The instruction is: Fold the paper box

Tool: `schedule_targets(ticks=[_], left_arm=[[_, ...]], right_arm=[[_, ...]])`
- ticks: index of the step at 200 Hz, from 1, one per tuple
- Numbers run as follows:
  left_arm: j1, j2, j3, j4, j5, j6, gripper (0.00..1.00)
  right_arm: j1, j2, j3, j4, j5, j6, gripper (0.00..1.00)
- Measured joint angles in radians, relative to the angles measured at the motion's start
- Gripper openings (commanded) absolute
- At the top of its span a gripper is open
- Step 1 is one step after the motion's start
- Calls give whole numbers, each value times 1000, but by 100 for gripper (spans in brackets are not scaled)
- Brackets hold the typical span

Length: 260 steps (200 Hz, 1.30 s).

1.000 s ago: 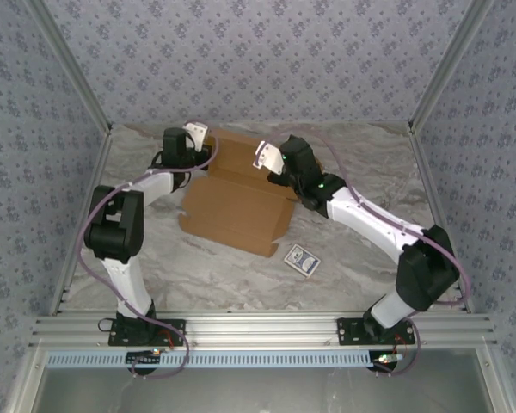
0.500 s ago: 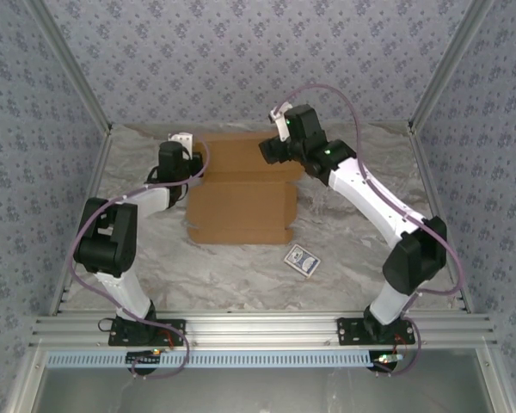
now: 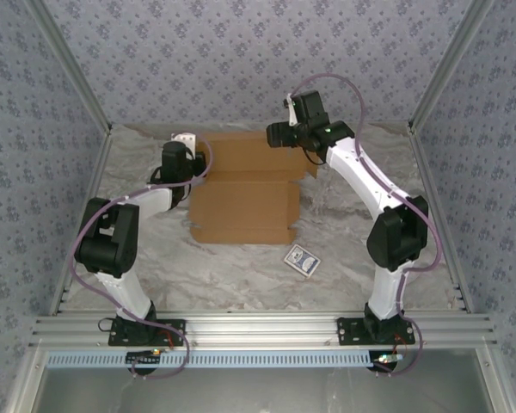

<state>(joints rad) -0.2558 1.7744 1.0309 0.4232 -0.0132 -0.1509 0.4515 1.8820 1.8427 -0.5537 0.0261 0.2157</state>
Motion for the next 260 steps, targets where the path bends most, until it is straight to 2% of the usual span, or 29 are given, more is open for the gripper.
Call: schedule_targets(ticks=[81,115,146,209,239,260], left_arm=[[-13,0,0,0,-8,4,0],[-14,0,0,0,-8,5,0],[-15,0,-3,0,-8,12,0],[-16,0,-7,-1,-11,12,0],[-16,0,-8,0,-11,20,1],[-16,0,-12,0,-15,23,1]], right_arm=[[-14,49,-3,8,-65,163,73],[-23,48,-68,77,-95,242,69],[-43,48,-135,154,-144,326,59],[-54,23,-225,291,-173,460,48],[-58,15,-244,320,-173,489,49],[-61,6,-251,325,-168,494,57]])
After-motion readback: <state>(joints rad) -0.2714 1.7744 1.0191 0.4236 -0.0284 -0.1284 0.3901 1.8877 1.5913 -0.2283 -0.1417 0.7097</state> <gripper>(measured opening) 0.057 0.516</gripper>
